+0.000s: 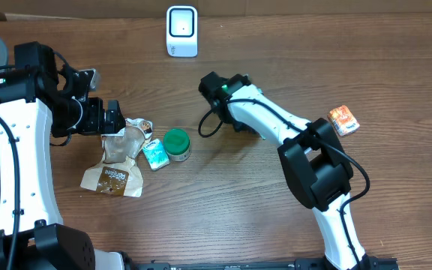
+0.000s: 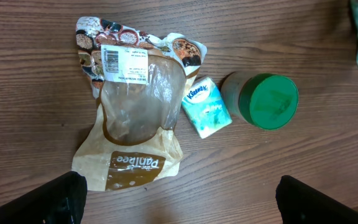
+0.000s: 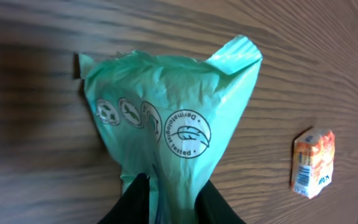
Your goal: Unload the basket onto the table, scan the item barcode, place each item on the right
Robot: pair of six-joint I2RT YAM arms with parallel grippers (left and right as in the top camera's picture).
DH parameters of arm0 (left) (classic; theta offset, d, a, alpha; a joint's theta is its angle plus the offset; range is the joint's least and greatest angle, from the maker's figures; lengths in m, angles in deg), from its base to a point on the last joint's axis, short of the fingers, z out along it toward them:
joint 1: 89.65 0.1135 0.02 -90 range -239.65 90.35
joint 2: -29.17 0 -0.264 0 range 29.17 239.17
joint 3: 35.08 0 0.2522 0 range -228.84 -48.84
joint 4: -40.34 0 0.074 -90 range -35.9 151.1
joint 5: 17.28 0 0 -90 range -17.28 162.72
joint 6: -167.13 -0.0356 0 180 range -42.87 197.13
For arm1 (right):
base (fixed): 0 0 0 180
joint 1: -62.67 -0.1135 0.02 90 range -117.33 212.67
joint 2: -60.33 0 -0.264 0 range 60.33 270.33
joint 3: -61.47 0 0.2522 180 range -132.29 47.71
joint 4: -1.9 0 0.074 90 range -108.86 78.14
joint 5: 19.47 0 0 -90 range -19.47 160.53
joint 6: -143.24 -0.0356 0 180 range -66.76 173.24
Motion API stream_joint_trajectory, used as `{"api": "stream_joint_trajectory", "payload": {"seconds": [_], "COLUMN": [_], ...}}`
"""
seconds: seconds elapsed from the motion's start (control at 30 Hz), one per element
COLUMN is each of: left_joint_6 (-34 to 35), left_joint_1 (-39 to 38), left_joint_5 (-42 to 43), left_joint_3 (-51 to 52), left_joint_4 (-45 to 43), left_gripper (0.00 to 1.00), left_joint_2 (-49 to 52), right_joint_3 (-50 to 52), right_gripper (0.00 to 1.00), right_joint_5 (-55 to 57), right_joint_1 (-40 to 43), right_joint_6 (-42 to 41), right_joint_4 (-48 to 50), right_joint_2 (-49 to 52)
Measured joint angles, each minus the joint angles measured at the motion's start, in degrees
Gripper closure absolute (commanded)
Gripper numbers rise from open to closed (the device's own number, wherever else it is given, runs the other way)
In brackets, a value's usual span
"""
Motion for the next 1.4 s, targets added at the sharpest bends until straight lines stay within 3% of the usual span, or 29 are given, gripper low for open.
{"api": "stream_joint_trajectory", "payload": {"seconds": [0.27,0.37,0.57,0.63,0.77,0.9,1.13,1.4], "left_joint_6": [0.0,0.0,0.0,0.0,0.0,0.0,0.0,0.0], "left_joint_1": [0.0,0.0,0.0,0.0,0.0,0.0,0.0,0.0], "left_joint_5": [0.0,0.0,0.0,0.0,0.0,0.0,0.0,0.0], "left_joint_3": [0.0,0.0,0.0,0.0,0.0,0.0,0.0,0.0], "left_joint_4": [0.0,0.0,0.0,0.0,0.0,0.0,0.0,0.0], "left_gripper": [0.00,0.00,0.01,0.00,0.01,0.01,0.00,0.00], "left_joint_2": [0.0,0.0,0.0,0.0,0.0,0.0,0.0,0.0], "right_joint_3": [0.0,0.0,-0.6,-2.5,-10.4,-15.7,-15.3,-1.3], "right_gripper": [0.60,0.48,0.47,0.51,0.83,0.96,0.96,0.96], "right_joint_5": [-2.0,-4.5,-9.6,-12.2,-17.7,-23.1,-32.9,-40.2], "right_joint_1": [-5.5,-7.6,-8.5,-7.8,-4.5,0.8,11.0,11.4], "right_joint_6": [0.2,0.2,0.1,-0.5,-1.2,-1.5,-1.5,-1.5], "right_joint_4": [0.1,0.3,-1.1,-3.0,-5.4,-7.2,-7.6,1.3], "right_joint_2": [0.0,0.0,0.1,0.1,-0.1,-2.1,-4.7,-4.7]}}
